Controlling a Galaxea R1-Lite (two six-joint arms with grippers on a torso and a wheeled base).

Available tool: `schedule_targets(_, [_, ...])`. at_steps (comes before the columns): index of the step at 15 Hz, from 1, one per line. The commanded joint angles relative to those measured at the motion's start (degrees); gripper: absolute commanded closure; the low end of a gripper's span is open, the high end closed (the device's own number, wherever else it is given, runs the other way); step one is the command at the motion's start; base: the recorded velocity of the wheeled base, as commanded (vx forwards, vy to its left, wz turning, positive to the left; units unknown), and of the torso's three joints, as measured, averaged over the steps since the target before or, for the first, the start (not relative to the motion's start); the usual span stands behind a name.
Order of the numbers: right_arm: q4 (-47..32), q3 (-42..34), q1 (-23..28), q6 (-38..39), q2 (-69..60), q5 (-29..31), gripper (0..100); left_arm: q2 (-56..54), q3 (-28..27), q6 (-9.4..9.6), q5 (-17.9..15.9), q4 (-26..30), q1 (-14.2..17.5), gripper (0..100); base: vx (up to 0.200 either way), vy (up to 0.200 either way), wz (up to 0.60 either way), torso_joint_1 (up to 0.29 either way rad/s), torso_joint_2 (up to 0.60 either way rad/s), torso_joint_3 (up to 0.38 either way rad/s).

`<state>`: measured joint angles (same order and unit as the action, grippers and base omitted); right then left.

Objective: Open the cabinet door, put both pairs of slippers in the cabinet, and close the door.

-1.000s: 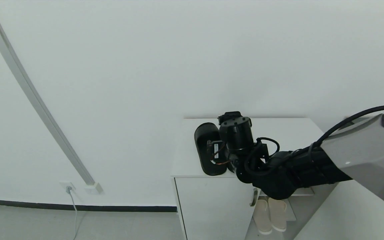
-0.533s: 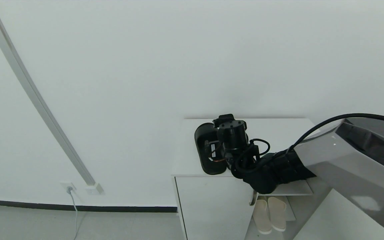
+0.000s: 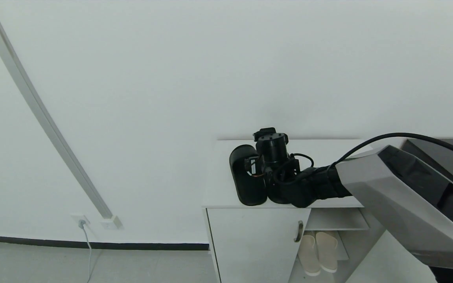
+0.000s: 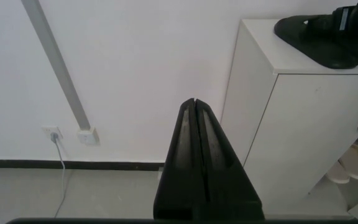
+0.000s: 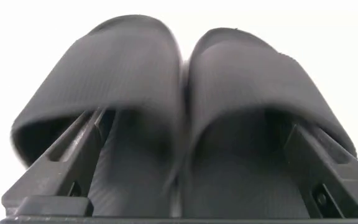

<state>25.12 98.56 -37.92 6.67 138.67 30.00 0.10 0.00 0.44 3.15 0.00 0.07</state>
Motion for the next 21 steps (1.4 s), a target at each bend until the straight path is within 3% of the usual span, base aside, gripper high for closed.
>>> schedule_targets(1, [-1.0, 2.6, 0.1, 0.0, 2.0, 0.1, 0, 0.0, 0.0, 0.00, 0.0, 0.0, 0.0, 100, 0.000, 0.000, 0.00, 0.000, 0.00, 0.000])
schedule_targets(2, [-1.0, 3.0, 0.1, -0.1, 2.0, 0.0, 0, 0.0, 0.0, 0.00, 0.0, 0.0, 0.0, 100, 0.000, 0.000, 0.00, 0.000, 0.00, 0.000])
schedule_targets(3, [-1.0, 3.1, 0.1, 0.0, 2.1, -0.3, 100, 0.0, 0.0, 0.00, 0.0, 0.0, 0.0, 100, 0.000, 0.000, 0.00, 0.000, 0.00, 0.000])
schedule_targets(11, [-0.7, 3.0, -0.2, 0.0, 1.5, 0.0, 100, 0.0, 0.0, 0.00, 0.0, 0.0, 0.0, 100, 0.000, 0.000, 0.00, 0.000, 0.00, 0.000])
schedule_targets(14, [-0.5, -0.8, -0.8, 0.1, -3.3, 0.1, 100, 0.0, 0.0, 0.09, -0.1, 0.0, 0.0, 100, 0.000, 0.000, 0.00, 0.000, 0.00, 0.000])
schedule_targets(17, [1.4, -13.1, -2.6, 0.1, -12.4, -0.3, 100, 0.0, 0.0, 0.18, -0.2, 0.0, 0.0, 100, 0.000, 0.000, 0.00, 0.000, 0.00, 0.000])
schedule_targets(18, [5.8, -22.4, -4.3, 0.0, -18.0, -1.3, 100, 0.0, 0.0, 0.18, -0.2, 0.0, 0.0, 100, 0.000, 0.000, 0.00, 0.000, 0.00, 0.000])
schedule_targets(21, [11.0, -39.8, -5.9, -0.6, -28.3, -4.6, 100, 0.0, 0.0, 0.18, -0.2, 0.0, 0.0, 100, 0.000, 0.000, 0.00, 0.000, 0.00, 0.000])
